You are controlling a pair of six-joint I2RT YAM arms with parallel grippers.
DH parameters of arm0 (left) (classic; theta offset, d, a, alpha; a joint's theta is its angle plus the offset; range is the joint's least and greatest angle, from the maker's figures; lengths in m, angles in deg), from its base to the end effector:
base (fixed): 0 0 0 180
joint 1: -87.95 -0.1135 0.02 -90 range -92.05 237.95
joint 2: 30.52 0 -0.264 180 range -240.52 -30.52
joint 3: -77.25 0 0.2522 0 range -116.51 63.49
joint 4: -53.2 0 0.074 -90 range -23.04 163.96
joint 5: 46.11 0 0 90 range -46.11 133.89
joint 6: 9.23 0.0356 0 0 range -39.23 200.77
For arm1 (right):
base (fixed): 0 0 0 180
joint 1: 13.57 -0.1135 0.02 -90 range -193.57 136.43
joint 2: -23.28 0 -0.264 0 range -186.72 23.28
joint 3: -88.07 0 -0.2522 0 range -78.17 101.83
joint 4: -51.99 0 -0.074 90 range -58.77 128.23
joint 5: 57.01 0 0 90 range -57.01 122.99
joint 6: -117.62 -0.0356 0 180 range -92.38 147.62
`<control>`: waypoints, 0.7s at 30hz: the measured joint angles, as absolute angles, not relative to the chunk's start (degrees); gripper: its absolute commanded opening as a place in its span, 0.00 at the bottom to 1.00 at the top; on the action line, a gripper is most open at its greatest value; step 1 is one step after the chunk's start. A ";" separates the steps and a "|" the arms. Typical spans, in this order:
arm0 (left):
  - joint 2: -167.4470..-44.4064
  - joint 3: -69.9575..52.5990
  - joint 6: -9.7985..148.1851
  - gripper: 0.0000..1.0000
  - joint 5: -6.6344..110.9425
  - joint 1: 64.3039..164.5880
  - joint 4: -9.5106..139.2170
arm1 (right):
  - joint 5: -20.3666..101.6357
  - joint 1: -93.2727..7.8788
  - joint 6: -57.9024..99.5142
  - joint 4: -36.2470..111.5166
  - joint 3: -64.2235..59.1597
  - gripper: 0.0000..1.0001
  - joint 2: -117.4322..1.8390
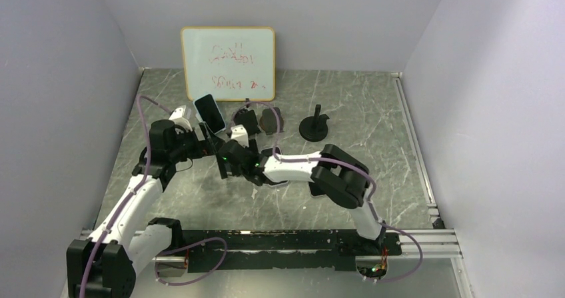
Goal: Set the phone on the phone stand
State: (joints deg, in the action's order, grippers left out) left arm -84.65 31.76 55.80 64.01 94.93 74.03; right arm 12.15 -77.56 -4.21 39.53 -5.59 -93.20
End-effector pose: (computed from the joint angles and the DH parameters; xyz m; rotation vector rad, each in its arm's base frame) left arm 0.2051 -0.0375 0.2367 -0.1145 2.1247 -0.7009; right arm 0.2020 0.3852 0.1506 -0.4569 2.2527 0.4639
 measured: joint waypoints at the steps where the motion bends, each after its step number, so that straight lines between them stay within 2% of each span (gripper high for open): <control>1: -84.63 31.44 56.09 0.96 63.77 94.93 74.40 | 10.54 -77.75 -4.72 37.24 -2.79 1.00 -94.75; 6: -84.32 29.91 59.06 0.96 58.68 94.08 77.87 | 4.11 -78.78 -7.23 27.79 9.45 1.00 -101.20; 12: -84.32 27.90 61.33 0.97 53.21 94.12 80.67 | -0.37 -79.68 -10.57 21.54 13.80 1.00 -102.67; 16: -84.32 26.34 62.45 0.97 52.82 95.19 83.12 | -1.88 -81.10 -13.15 21.17 13.40 1.00 -102.73; 21: -84.32 21.71 63.71 0.98 51.90 95.69 84.50 | -2.58 -81.86 -16.15 28.17 2.45 1.00 -98.27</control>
State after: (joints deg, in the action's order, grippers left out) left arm -84.32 21.71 63.71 51.90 95.69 84.50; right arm -2.58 -81.86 -16.15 28.17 2.45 -98.27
